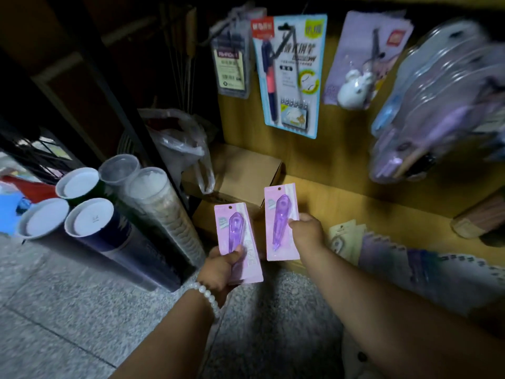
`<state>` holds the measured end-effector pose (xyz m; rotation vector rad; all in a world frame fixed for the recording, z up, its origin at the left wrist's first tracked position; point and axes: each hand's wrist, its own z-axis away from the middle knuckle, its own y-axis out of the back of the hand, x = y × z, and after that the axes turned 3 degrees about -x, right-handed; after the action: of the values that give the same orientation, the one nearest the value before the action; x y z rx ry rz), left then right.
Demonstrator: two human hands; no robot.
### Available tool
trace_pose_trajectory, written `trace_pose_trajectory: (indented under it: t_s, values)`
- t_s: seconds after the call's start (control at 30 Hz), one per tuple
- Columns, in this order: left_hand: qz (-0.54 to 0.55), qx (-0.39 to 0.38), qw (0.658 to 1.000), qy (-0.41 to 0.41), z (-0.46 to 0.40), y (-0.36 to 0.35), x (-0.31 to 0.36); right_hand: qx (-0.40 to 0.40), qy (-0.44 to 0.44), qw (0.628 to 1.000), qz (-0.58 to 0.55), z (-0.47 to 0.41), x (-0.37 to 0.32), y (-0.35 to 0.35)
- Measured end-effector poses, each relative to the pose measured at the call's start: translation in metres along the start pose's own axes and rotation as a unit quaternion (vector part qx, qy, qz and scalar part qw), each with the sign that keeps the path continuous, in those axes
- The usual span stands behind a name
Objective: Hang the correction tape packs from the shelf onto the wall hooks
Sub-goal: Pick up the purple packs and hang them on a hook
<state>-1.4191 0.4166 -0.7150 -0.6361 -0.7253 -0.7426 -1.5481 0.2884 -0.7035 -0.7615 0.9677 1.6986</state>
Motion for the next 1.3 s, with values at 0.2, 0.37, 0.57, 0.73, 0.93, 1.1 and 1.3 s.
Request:
trace_pose_trajectory:
  t_s: [0.2, 0.37, 0.57, 0.73, 0.93, 1.1, 1.3]
  values:
    - [-0.012, -0.02, 0.997, -0.074, 0.045, -0.007, 0.033, -0.097, 0.012, 0.988, -0.12, 0.061, -0.04, 0.011]
    - [-0.016, -0.043, 0.992, -0.12, 0.082, -0.013, 0.053, -0.175, 0.03, 0.976, -0.13, 0.1, -0.056, 0.014]
    - [-0.027, -0.072, 0.982, -0.171, 0.12, -0.018, 0.079, -0.248, 0.089, 0.955, -0.134, 0.142, -0.076, 0.02]
    - [-0.028, -0.074, 0.971, -0.227, 0.147, -0.023, 0.105, -0.295, 0.121, 0.934, -0.159, 0.165, -0.106, 0.027]
    - [0.007, -0.075, 0.958, -0.275, 0.181, -0.026, 0.162, -0.306, 0.196, 0.92, -0.145, 0.195, -0.17, 0.038]
    - [0.045, -0.069, 0.939, -0.334, 0.206, -0.03, 0.22, -0.285, 0.312, 0.89, -0.171, 0.219, -0.249, 0.044]
    - [0.073, -0.07, 0.922, -0.373, 0.225, -0.036, 0.264, -0.25, 0.436, 0.85, -0.158, 0.238, -0.34, 0.048]
